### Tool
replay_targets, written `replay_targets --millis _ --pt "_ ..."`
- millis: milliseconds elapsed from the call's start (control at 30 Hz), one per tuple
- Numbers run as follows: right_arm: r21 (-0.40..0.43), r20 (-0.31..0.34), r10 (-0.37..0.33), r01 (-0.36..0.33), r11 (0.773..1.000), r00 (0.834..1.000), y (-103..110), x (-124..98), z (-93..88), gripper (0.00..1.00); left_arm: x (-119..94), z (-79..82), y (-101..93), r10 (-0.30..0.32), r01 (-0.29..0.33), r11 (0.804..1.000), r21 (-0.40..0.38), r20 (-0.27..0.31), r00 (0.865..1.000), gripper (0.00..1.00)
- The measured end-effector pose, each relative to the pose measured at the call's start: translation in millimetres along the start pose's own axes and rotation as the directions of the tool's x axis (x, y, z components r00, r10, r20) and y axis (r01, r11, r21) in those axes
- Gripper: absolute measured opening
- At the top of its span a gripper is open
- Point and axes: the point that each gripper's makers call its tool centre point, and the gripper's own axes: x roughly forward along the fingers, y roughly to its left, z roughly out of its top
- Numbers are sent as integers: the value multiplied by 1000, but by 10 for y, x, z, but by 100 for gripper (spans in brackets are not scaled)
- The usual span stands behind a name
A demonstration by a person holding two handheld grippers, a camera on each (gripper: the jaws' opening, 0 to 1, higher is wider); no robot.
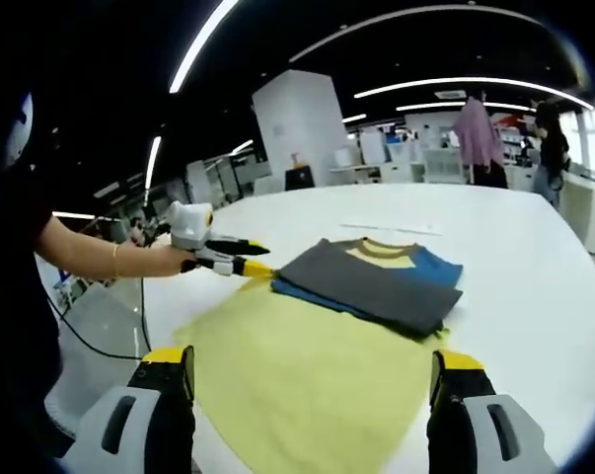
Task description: Fold the garment on the visible template until the final outline fits inside the template.
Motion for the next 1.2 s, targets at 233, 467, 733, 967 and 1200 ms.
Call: replay_targets --millis 233,467,733,967,1200 --pt "5 -1 -3 3 1000 1000 -11 0 -10 98 43 -113 4 6 -5 1000 7 -52 999 19" --pt "11 -6 -11 11 1000 1000 -37 7 -32 98 141 -169 28 10 -10 1000 8 -77 997 6" --pt "8 -3 -20 20 1000 1000 -59 18 -19 98 158 -252 76 25 -24 1000 11 -106 994 0" --pt "16 -5 -17 17 1000 1000 -42 55 -37 98 127 -177 117 31 -34 997 -73 -36 999 0" --pt "15 -6 -16 16 1000 1000 -35 72 -34 98 91 -175 170 36 -28 964 -264 28 999 0"
